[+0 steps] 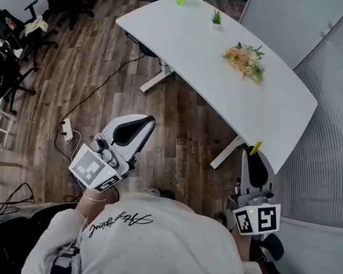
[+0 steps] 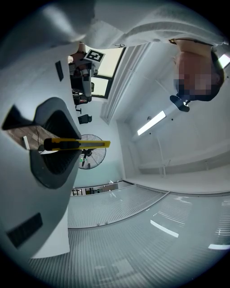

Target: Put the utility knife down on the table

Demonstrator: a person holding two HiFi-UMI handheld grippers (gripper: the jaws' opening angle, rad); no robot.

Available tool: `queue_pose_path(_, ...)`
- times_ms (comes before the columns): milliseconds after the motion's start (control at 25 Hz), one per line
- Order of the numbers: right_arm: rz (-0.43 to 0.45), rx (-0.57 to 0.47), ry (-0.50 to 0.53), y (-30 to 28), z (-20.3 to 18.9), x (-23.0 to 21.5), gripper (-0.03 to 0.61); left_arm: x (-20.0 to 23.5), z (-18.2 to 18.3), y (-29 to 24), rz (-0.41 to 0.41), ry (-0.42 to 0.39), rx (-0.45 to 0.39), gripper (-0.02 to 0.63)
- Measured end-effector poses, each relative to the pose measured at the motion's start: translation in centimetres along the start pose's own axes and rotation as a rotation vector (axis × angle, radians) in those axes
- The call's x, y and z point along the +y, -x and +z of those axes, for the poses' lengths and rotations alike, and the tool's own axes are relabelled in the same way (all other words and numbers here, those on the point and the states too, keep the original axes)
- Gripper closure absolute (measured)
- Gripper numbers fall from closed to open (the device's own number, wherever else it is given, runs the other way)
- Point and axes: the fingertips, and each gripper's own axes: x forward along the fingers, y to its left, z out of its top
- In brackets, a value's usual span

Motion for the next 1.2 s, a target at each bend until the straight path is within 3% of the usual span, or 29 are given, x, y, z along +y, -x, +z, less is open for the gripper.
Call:
queue_pose_path(320, 0.014, 0.021, -0.003, -0.6, -0.8, -1.4, 0.509, -0.3, -1.0, -1.4, 0.004, 0.007, 0.016, 0.615)
queue_pose_path(640, 0.0, 0.025, 0.014, -3.6, -0.9, -3.7, 0.509, 2.3, -2.1, -5.3, -0.025, 0.004, 0.014, 0.615)
queue_pose_path(960, -0.066, 0.017, 0.019, -12.1, -4.5, -7.5, 0.509, 10.0, -6.5, -13.5, -0.127, 0.021, -0.009, 0.615)
queue_pose_path(1200, -0.128, -0.029, -0.008, -21.6, -3.3, -10.2, 0.509, 19.0, -6.3, -21.1, -0.239, 0.016, -0.04, 0.615)
